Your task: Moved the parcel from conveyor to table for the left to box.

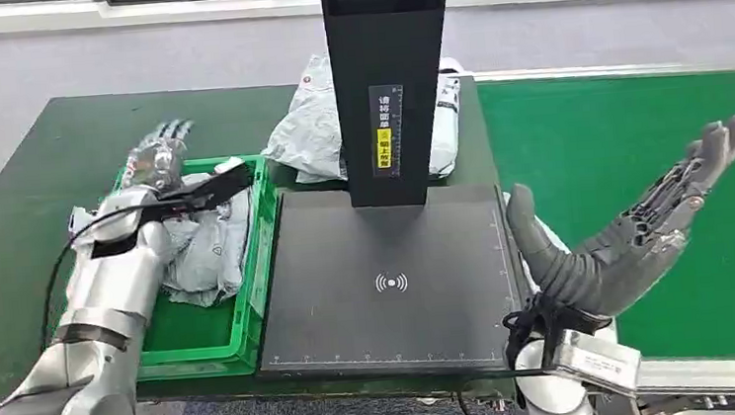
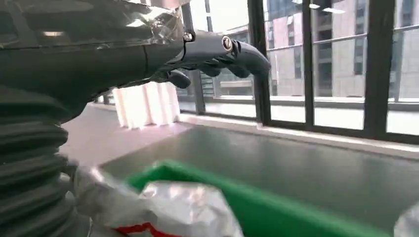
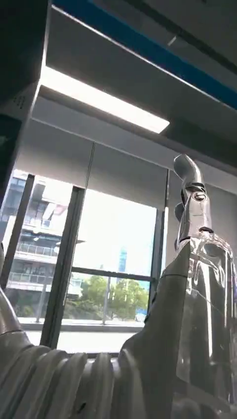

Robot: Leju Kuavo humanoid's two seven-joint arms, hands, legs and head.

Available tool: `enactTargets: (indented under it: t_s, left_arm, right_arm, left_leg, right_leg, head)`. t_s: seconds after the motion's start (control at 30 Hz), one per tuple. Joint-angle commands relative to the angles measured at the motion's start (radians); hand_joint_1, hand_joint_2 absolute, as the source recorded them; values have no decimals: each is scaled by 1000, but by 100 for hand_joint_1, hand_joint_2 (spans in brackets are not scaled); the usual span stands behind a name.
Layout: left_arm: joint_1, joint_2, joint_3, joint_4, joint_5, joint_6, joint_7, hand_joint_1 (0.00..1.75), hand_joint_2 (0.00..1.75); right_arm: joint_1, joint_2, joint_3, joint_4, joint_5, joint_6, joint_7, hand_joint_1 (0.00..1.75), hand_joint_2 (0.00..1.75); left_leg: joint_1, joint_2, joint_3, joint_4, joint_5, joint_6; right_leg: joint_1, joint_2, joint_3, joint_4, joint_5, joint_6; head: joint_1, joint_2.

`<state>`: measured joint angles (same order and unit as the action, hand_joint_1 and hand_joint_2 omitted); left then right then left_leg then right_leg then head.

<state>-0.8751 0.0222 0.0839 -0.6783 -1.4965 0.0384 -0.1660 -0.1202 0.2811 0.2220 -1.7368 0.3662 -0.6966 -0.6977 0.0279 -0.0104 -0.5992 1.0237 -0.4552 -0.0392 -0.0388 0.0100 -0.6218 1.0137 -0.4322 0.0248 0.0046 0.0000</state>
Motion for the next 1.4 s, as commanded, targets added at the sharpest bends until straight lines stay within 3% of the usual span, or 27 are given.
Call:
enactTargets:
  t_s: [0.03,0.17,0.27,0.4,0.6,0.67,0.77,0.83,0.9,1.0,1.1,1.23,1.27,1.3,1.33,1.37,1.4]
  left_arm:
    - [-448,98,-69,217,-45,-241,-107,0,175]
    - [-431,95,-73,228,-38,-221,-103,0,175]
    - [-422,97,-64,231,3,-210,-177,0,175]
    - [-420,102,-85,224,1,-214,-197,0,175]
    - [-502,127,-126,269,13,-348,-268,0,175]
    - [-557,163,-165,313,-7,-466,-309,0,175]
    - [-590,194,-173,316,-6,-492,-323,0,175]
    - [-566,181,-139,295,47,-448,-362,0,175]
    - [-477,125,-54,196,198,-335,-453,0,175]
    - [-351,55,-29,52,297,-256,-456,0,175]
    - [-351,55,-29,52,297,-256,-456,0,175]
    - [-216,14,1,-160,443,-224,-450,0,175]
    - [-104,-36,51,-329,605,-223,-456,0,175]
    - [-55,-33,22,-397,632,-227,-428,0,175]
    - [49,-78,50,-520,783,-221,-417,0,175]
    - [139,-86,20,-612,849,-186,-392,0,175]
    - [211,-120,36,-676,942,-170,-389,0,175]
  right_arm:
    - [-51,-36,-57,127,-37,-2,0,0,175]
    - [-51,-36,-57,128,-38,-2,0,0,175]
    - [-50,-40,-58,138,-40,-2,0,0,175]
    - [-56,-39,-64,149,-42,-2,0,0,175]
    - [-76,-43,-68,174,-43,-2,0,0,175]
    - [-85,-45,-67,188,-54,-2,0,0,175]
    - [-89,-41,-74,193,-52,-2,0,0,175]
    - [-81,-44,-83,182,-51,-2,0,0,175]
    - [-67,-40,-125,180,-10,-2,0,0,175]
    - [-67,-38,-174,209,25,-2,0,0,175]
    - [-67,-38,-174,209,25,-2,0,0,175]
    - [-93,-41,-223,317,54,-2,0,0,175]
    - [-126,-15,-318,440,145,-2,0,0,175]
    - [-130,-26,-318,445,134,-2,0,0,175]
    - [-168,2,-448,557,286,-2,21,0,175]
    - [-189,-7,-491,610,314,-2,22,0,175]
    - [-202,-2,-569,639,451,-2,92,0,175]
  left_leg:
    - [3,-1,-4,4,0,1]
    - [2,0,1,0,0,1]
    - [2,0,5,-4,1,3]
    - [2,1,3,-2,1,3]
    - [2,0,1,-1,1,3]
    - [2,1,-1,1,0,1]
    - [3,4,0,1,-1,1]
    - [2,2,0,1,0,1]
    - [2,1,3,-3,1,2]
    - [1,-4,4,-4,2,2]
    - [1,-6,5,-5,3,3]
    - [1,-3,5,-4,2,3]
    - [0,-3,4,-3,1,2]
    - [0,-2,6,-5,2,2]
    - [0,-2,7,-6,2,2]
    - [-1,-3,12,-11,4,3]
    - [-1,-1,10,-8,2,2]
  right_leg:
    - [4,-3,-2,2,1,-3]
    - [3,-1,2,-1,1,-4]
    - [3,-2,6,-5,2,-6]
    - [3,-1,4,-3,2,-6]
    - [4,-2,3,-2,2,-6]
    - [3,0,0,0,1,-5]
    - [4,3,-1,0,2,-5]
    - [3,2,0,0,1,-4]
    - [3,0,3,-3,2,-6]
    - [2,-5,6,-4,1,-4]
    - [3,-8,8,-6,2,-4]
    - [2,-4,8,-6,3,-5]
    - [1,-4,7,-4,2,-4]
    - [1,-4,8,-6,3,-5]
    - [1,-4,9,-7,3,-4]
    - [0,-5,14,-12,4,-4]
    - [0,-3,11,-8,3,-4]
  head:
    - [0,0]
    - [0,0]
    - [0,0]
    - [0,0]
    - [0,0]
    - [0,0]
    - [0,0]
    - [0,0]
    - [0,0]
    - [0,0]
    - [0,0]
    - [0,0]
    - [0,0]
    - [0,0]
    - [0,0]
    - [0,0]
    - [-1,0]
